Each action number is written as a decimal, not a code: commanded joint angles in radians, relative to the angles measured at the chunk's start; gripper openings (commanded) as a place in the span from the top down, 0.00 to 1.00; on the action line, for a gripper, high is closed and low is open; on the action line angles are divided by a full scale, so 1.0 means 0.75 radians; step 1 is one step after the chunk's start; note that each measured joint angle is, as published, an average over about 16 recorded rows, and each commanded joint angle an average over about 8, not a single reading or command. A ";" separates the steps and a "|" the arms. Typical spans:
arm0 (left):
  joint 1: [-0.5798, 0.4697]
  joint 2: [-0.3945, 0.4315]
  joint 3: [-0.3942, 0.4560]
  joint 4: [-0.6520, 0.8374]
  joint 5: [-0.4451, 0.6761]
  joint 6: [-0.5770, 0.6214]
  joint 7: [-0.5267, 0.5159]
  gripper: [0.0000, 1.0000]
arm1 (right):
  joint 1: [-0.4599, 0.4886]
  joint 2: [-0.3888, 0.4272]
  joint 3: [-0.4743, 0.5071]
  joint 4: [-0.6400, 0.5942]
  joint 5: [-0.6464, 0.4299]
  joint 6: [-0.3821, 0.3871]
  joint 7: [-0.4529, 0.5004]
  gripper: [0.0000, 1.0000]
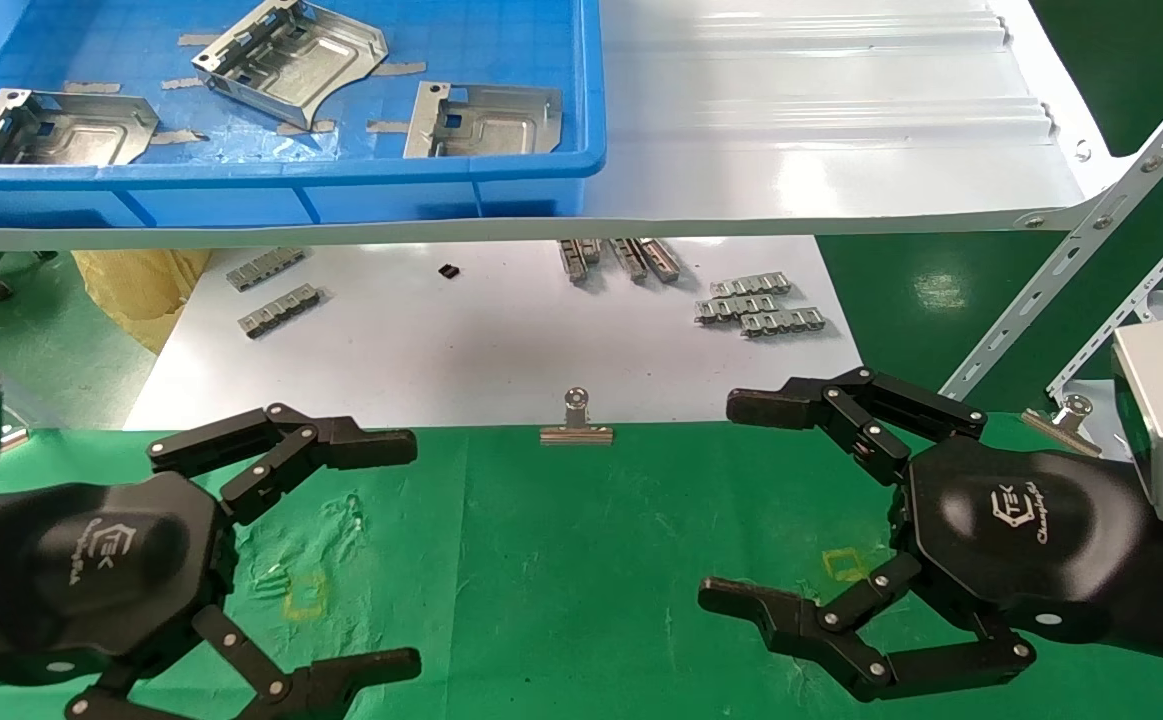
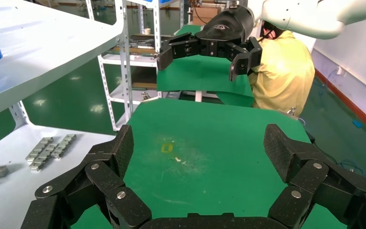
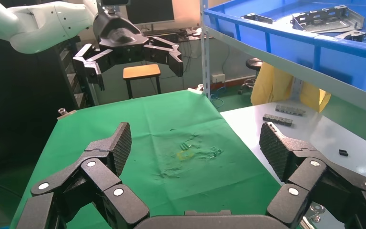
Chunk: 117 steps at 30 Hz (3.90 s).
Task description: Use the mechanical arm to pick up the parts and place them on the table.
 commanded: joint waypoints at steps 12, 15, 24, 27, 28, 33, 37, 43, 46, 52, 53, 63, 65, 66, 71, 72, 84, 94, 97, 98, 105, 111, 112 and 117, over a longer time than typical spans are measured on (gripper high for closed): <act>0.000 0.000 0.000 0.000 0.000 0.000 0.000 0.00 | 0.000 0.000 0.000 0.000 0.000 0.000 0.000 0.00; 0.000 0.000 0.000 0.000 0.000 0.000 0.000 0.00 | 0.000 0.000 0.000 0.000 0.000 0.000 0.000 0.00; 0.000 0.000 0.000 0.000 0.000 0.000 0.000 0.00 | 0.000 0.000 0.000 0.000 0.000 0.000 0.000 0.00; 0.000 0.000 0.000 0.000 0.000 0.000 0.000 0.00 | 0.000 0.000 0.000 0.000 0.000 0.000 0.000 0.00; 0.000 0.000 0.000 0.000 0.000 0.000 0.000 0.00 | 0.000 0.000 0.000 0.000 0.000 0.000 0.000 0.00; 0.000 0.000 0.000 0.000 0.000 0.000 0.000 0.00 | 0.000 0.000 0.000 0.000 0.000 0.000 0.000 0.00; 0.000 0.000 0.000 0.000 0.000 0.000 0.000 0.00 | 0.000 0.000 0.000 0.000 0.000 0.000 0.000 0.12; 0.000 0.000 0.000 0.000 0.000 0.000 0.000 0.00 | 0.000 0.000 0.000 0.000 0.000 0.000 0.000 0.88; 0.000 0.000 0.000 0.000 0.000 0.000 0.000 0.00 | 0.000 0.000 0.000 0.000 0.000 0.000 0.000 1.00; 0.000 0.000 0.000 0.000 0.000 0.000 0.000 0.00 | 0.000 0.000 0.000 0.000 0.000 0.000 0.000 1.00; 0.000 0.000 0.000 0.000 0.000 0.000 0.000 0.00 | 0.000 0.000 0.000 0.000 0.000 0.000 0.000 1.00; 0.000 0.000 0.000 0.000 0.000 0.000 0.000 0.00 | 0.000 0.000 0.000 0.000 0.000 0.000 0.000 1.00; 0.000 0.000 0.000 0.000 0.000 0.000 0.000 0.00 | 0.000 0.000 0.000 0.000 0.000 0.000 0.000 1.00; 0.000 0.000 0.000 0.000 0.000 0.000 0.000 0.00 | 0.000 0.000 0.000 0.000 0.000 0.000 0.000 1.00; 0.000 0.000 0.000 0.000 0.000 0.000 0.000 0.00 | 0.000 0.000 0.000 0.000 0.000 0.000 0.000 1.00; 0.000 0.000 0.000 0.000 0.000 0.000 0.000 0.00 | 0.000 0.000 0.000 0.000 0.000 0.000 0.000 1.00; -0.092 0.023 -0.001 0.010 0.023 -0.031 -0.019 0.00 | 0.000 0.000 0.000 0.000 0.000 0.000 0.000 1.00; -0.665 0.258 0.131 0.425 0.355 -0.167 -0.069 0.00 | 0.000 0.000 0.000 0.000 0.000 0.000 0.000 1.00; -0.839 0.360 0.189 0.666 0.485 -0.230 -0.049 0.00 | 0.000 0.000 0.000 0.000 0.000 0.000 0.000 1.00; -0.891 0.394 0.205 0.749 0.523 -0.260 -0.038 0.00 | 0.000 0.000 0.000 0.000 0.000 0.000 0.000 1.00; -1.144 0.594 0.283 1.248 0.736 -0.600 0.044 0.48 | 0.000 0.000 0.000 0.000 0.000 0.000 0.000 1.00; -1.238 0.680 0.326 1.469 0.833 -0.817 0.103 1.00 | 0.000 0.000 0.000 0.000 0.000 0.000 0.000 1.00; -1.247 0.688 0.331 1.494 0.842 -0.840 0.110 1.00 | 0.000 0.000 0.000 0.000 0.000 0.000 0.000 1.00; -1.275 0.718 0.342 1.591 0.864 -0.921 0.129 1.00 | 0.000 0.000 0.000 0.000 0.000 0.000 0.000 1.00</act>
